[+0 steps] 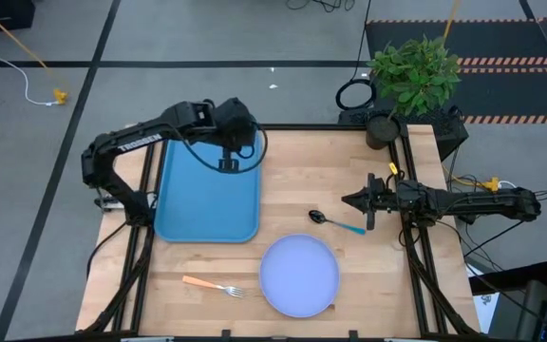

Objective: Pick and place plate/cup/fork/spoon on tray
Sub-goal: Put the blue glass cup on the blue tray

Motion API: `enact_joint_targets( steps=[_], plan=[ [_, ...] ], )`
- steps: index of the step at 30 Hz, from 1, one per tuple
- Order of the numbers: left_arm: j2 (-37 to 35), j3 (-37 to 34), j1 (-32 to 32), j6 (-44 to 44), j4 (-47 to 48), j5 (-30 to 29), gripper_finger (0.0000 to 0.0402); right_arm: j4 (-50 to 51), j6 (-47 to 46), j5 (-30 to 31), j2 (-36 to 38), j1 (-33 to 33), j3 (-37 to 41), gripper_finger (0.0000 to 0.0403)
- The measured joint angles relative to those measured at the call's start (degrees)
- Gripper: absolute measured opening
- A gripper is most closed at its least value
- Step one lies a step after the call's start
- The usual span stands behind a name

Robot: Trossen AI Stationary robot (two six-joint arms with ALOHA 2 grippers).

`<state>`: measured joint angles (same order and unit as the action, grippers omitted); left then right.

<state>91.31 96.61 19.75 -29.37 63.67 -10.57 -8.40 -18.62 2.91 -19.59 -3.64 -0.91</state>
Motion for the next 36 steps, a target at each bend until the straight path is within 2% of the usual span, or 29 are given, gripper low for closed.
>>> enact_joint_targets(
  steps=[6,12,16,20,26,36],
  plan=[
    [-0.19,-8.20,4.67,-4.59,-8.39,0.36,0.0009,0.00,0.94,0.31,0.00,0.00,0.00,0.0000],
    [-0.19,-13.02,11.55,-3.97,-14.41,8.44,0.0011,0.03,1.79,0.41,0.00,-0.02,0.00,0.0000],
    [-0.19,-15.06,13.65,-4.55,-15.54,9.49,0.0009,0.03,2.33,0.45,0.00,-0.02,0.00,0.0000],
    [-0.19,-17.44,14.90,-5.10,-19.90,14.31,0.0011,0.07,2.39,0.46,0.00,-0.02,0.00,0.0000],
    [0.11,-20.57,16.71,-6.91,-23.27,13.90,0.0009,0.07,1.76,0.45,0.00,-0.02,0.00,0.0000],
    [0.20,-21.54,18.80,-8.21,-24.21,15.31,0.0018,0.07,1.71,0.46,0.00,-0.02,0.00,0.0000]
  ],
)
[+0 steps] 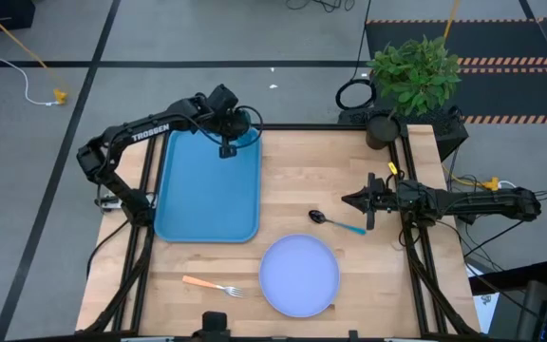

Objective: Pick and place plate/cup/fork/spoon on tray
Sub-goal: Put the blue glass cup on the blue tray

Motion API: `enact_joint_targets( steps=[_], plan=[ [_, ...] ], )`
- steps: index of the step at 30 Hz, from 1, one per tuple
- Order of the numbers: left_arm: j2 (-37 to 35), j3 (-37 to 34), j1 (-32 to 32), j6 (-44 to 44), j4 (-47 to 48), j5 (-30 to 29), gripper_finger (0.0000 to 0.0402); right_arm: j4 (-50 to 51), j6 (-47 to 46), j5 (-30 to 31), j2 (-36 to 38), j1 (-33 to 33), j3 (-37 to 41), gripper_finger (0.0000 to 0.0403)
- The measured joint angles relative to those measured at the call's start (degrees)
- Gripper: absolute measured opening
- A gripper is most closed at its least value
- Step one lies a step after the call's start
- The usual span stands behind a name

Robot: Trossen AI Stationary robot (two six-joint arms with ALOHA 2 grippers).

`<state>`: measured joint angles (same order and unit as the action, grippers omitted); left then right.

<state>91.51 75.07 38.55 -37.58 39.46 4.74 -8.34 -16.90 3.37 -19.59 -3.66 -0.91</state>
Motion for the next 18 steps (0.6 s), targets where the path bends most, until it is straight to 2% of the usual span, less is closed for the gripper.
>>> enact_joint_targets(
  steps=[4,18],
  plan=[
    [1.30,-0.06,0.80,-1.51,-0.57,3.60,0.0008,-0.01,0.00,0.00,0.00,0.00,0.00,0.0000],
    [4.37,0.00,1.50,1.27,-5.22,2.99,0.0046,-0.01,0.02,-0.06,0.02,0.00,0.01,0.0000]
  ],
)
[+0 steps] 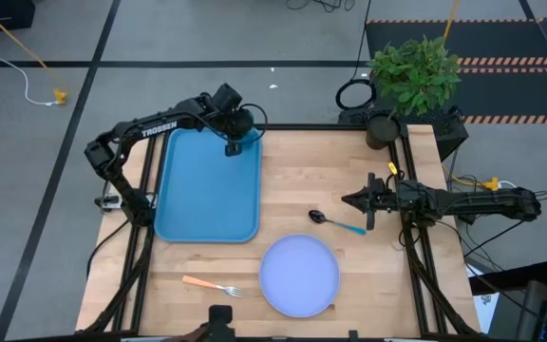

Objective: Pick and place plate/cup/fork/spoon on tray
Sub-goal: Put the blue glass cup on the blue tray, then put the purple plate on the blue tray

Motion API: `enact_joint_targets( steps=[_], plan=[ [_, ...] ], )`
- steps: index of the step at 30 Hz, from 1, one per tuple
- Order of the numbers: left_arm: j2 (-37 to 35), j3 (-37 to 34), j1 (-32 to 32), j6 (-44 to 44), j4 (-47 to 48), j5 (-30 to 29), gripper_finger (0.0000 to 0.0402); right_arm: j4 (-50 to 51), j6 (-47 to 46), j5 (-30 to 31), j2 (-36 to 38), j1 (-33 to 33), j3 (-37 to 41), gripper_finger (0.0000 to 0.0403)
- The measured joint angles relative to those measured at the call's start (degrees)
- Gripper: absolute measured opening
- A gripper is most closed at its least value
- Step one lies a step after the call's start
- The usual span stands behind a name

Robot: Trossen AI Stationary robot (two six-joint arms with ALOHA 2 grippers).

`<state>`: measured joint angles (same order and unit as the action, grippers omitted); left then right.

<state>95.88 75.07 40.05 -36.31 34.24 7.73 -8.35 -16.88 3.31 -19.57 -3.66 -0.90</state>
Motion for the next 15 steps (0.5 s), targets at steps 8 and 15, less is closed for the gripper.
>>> enact_joint_targets(
  steps=[8,15],
  plan=[
    [-0.02,-0.02,-0.04,0.87,-1.77,-1.69,0.0109,0.01,0.00,0.02,0.00,0.00,-0.01,0.0000],
    [-1.09,-0.02,-0.02,3.45,-3.42,-5.20,0.0157,-0.02,0.00,0.02,0.00,0.00,0.00,0.0000]
  ],
)
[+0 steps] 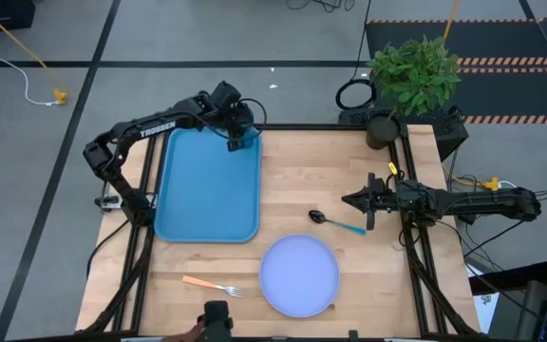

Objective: Pick and place plate/cup/fork/spoon on tray
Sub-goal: Put the purple plate on the blue tray

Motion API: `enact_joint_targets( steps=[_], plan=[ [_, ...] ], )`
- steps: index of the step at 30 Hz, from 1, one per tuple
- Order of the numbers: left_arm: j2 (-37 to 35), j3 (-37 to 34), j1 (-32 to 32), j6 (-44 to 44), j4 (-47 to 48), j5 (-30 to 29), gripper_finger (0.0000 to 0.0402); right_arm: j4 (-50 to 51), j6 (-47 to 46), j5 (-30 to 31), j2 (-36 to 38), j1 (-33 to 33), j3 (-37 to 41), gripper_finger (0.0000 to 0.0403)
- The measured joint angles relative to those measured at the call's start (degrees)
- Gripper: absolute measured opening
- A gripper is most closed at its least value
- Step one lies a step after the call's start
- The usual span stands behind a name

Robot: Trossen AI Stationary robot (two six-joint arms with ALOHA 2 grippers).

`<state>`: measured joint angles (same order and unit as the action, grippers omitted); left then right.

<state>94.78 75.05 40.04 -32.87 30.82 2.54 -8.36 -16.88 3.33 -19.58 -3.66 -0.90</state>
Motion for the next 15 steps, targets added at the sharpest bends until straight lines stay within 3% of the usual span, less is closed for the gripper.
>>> enact_joint_targets(
  steps=[10,15],
  plan=[
    [-5.85,0.00,-1.02,3.75,0.73,0.36,0.0181,-0.06,-0.89,-0.14,-0.02,0.00,0.00,0.0000],
    [-12.05,0.03,-4.55,9.07,1.84,0.44,0.0182,-0.05,-7.26,-0.57,-0.32,0.02,0.02,0.0000]
  ],
)
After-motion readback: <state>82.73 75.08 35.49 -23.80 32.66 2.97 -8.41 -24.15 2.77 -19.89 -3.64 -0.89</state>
